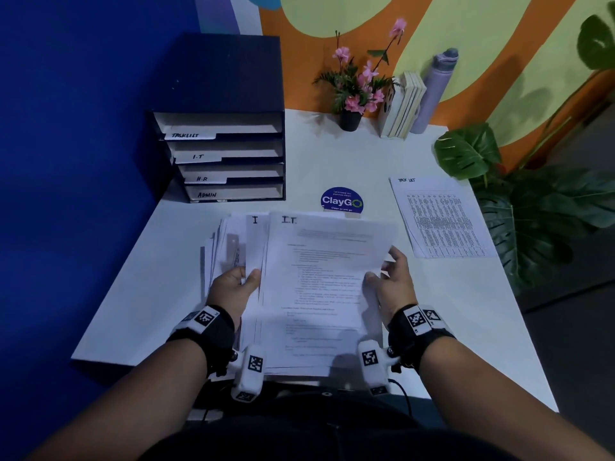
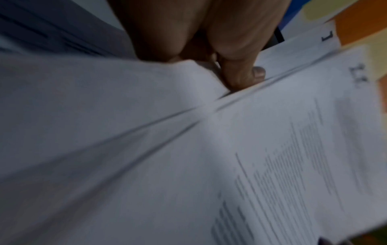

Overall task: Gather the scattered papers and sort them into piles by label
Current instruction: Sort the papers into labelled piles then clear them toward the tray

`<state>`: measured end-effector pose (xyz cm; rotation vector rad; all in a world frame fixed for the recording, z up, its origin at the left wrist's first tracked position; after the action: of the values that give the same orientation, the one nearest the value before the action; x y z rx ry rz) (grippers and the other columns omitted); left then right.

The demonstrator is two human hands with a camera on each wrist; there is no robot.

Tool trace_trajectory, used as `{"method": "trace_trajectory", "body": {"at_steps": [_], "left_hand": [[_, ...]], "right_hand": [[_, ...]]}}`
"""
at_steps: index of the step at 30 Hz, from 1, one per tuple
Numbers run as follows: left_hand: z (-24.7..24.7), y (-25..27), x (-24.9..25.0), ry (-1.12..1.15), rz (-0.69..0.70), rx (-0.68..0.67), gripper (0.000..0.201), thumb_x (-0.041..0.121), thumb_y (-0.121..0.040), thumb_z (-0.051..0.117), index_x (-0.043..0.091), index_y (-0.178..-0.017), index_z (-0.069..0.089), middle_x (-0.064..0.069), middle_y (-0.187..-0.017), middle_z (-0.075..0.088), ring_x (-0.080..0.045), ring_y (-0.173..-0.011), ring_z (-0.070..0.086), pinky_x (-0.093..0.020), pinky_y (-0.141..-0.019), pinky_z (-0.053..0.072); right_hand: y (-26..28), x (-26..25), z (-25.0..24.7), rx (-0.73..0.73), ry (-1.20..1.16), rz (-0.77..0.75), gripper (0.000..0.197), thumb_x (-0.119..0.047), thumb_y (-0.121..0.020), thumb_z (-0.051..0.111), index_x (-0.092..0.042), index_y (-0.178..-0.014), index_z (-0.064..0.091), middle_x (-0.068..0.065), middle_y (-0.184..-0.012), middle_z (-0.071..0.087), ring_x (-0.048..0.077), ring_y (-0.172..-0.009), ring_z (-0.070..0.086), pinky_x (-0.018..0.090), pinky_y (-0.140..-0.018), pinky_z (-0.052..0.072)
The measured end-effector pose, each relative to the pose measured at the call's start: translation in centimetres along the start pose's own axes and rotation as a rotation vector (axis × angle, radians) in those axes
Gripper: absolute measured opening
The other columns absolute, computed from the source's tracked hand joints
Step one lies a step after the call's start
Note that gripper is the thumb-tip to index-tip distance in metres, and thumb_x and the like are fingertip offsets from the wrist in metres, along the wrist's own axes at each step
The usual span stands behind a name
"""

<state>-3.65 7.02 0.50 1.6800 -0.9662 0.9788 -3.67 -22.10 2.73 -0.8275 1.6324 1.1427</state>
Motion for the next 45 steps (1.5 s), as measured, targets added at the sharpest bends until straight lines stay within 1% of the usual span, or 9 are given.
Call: {"method": "trace_trajectory", "body": {"at_steps": [6, 12, 16, 22, 28, 35, 40, 42, 45], "left_hand": [[1.7, 1.0, 2.1, -0.015, -0.073, -0.15, 0.052, 0.058, -0.092, 0.043, 0.018, -0.115, 0.068, 0.002, -0.115, 0.064, -0.018, -0.108, 0.059, -0.039, -0.106, 0.042], [2.0, 0.8, 2.1, -0.275, 0.077, -0.04, 0.027, 0.005, -0.092, 0.058, 0.02, -0.113, 0.065, -0.002, -0.127, 0.06, -0.007, -0.085, 0.059, -0.007, -0.07, 0.044], [2.0, 0.7, 2.3, -0.293, 0.06, 0.005, 0.033, 0.0, -0.093, 0.054, 0.02, -0.118, 0.063, -0.007, -0.133, 0.056, -0.01, -0.074, 0.054, -0.016, -0.063, 0.04], [3.0, 0.8, 2.9, -0.304, 0.035, 0.032, 0.039, -0.001, -0.094, 0.049, 0.022, -0.124, 0.059, -0.005, -0.144, 0.048, 0.003, -0.061, 0.046, -0.002, -0.039, 0.036], [4.6, 1.1, 3.4, -0.311, 0.009, 0.009, 0.042, 0.003, -0.095, 0.048, 0.035, -0.12, 0.058, -0.003, -0.147, 0.044, -0.013, -0.049, 0.053, -0.02, -0.042, 0.046], [5.6, 2.0, 4.4, -0.27, 0.041, -0.018, 0.042, 0.002, -0.095, 0.05, 0.035, -0.117, 0.061, -0.002, -0.148, 0.043, -0.008, -0.044, 0.047, -0.021, -0.037, 0.043], [6.0, 2.8, 5.3, -0.224, 0.081, -0.045, 0.041, 0.001, -0.094, 0.052, 0.036, -0.115, 0.062, 0.0, -0.149, 0.041, -0.006, -0.079, 0.06, -0.008, -0.06, 0.047], [6.4, 3.0, 5.5, -0.227, 0.089, -0.062, 0.041, 0.003, -0.094, 0.053, 0.039, -0.113, 0.061, 0.001, -0.149, 0.042, -0.019, -0.125, 0.051, -0.021, -0.092, 0.044], [6.9, 3.3, 6.1, -0.218, 0.086, -0.06, 0.039, 0.003, -0.094, 0.055, 0.035, -0.116, 0.061, 0.001, -0.149, 0.042, -0.022, -0.138, 0.036, -0.03, -0.104, 0.034]], "right_hand": [[-0.4, -0.2, 0.1, -0.077, 0.222, 0.0, 0.051, -0.001, -0.086, 0.058, -0.025, -0.129, 0.046, 0.001, -0.113, 0.065, 0.023, -0.109, 0.061, 0.045, -0.102, 0.047], [-1.3, 0.3, -6.4, 0.15, 0.53, 0.019, 0.052, 0.003, -0.09, 0.045, -0.014, -0.138, 0.041, 0.008, -0.106, 0.058, 0.031, -0.108, 0.059, 0.028, -0.087, 0.043], [-0.8, 1.0, -13.1, 0.249, 0.678, 0.138, 0.051, 0.001, -0.09, 0.041, -0.016, -0.138, 0.04, 0.017, -0.108, 0.059, 0.034, -0.096, 0.056, 0.035, -0.084, 0.045], [-1.5, 1.9, -17.7, 0.39, 1.099, 0.209, 0.075, -0.008, -0.083, 0.056, -0.025, -0.148, 0.024, 0.013, -0.147, 0.03, 0.036, -0.129, 0.036, 0.049, -0.103, 0.037], [-0.8, 4.1, -13.0, 0.003, 1.218, 0.21, 0.058, -0.045, -0.087, 0.052, -0.039, -0.142, 0.033, 0.003, -0.144, 0.027, 0.032, -0.13, 0.028, 0.053, -0.104, 0.037], [-2.0, 5.2, -14.6, -0.206, 1.315, 0.174, 0.073, -0.036, -0.089, 0.058, -0.044, -0.148, 0.016, -0.001, -0.158, 0.006, 0.032, -0.142, 0.01, 0.056, -0.111, 0.031], [-4.2, 4.2, -17.3, -0.25, 1.381, 0.151, 0.072, -0.032, -0.09, 0.058, -0.037, -0.15, 0.018, 0.004, -0.157, 0.01, 0.034, -0.142, 0.014, 0.047, -0.118, 0.023], [-4.7, 3.6, -17.0, -0.25, 1.412, 0.181, 0.07, -0.035, -0.088, 0.057, -0.038, -0.148, 0.02, 0.001, -0.158, 0.009, 0.03, -0.144, 0.011, 0.055, -0.115, 0.023], [-4.7, 2.1, -13.9, -0.157, 1.293, 0.016, 0.061, -0.048, -0.091, 0.046, -0.029, -0.147, 0.032, 0.0, -0.159, 0.015, 0.026, -0.147, 0.013, 0.053, -0.115, 0.022]]}}
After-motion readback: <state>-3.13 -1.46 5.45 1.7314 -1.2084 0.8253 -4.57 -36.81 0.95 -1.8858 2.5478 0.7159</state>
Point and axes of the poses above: each hand's wrist, its own y-axis away from the middle knuckle, its own z-axis out of the palm, x = y × z, the point moved 1 cm from there along -y, towards the middle knuckle
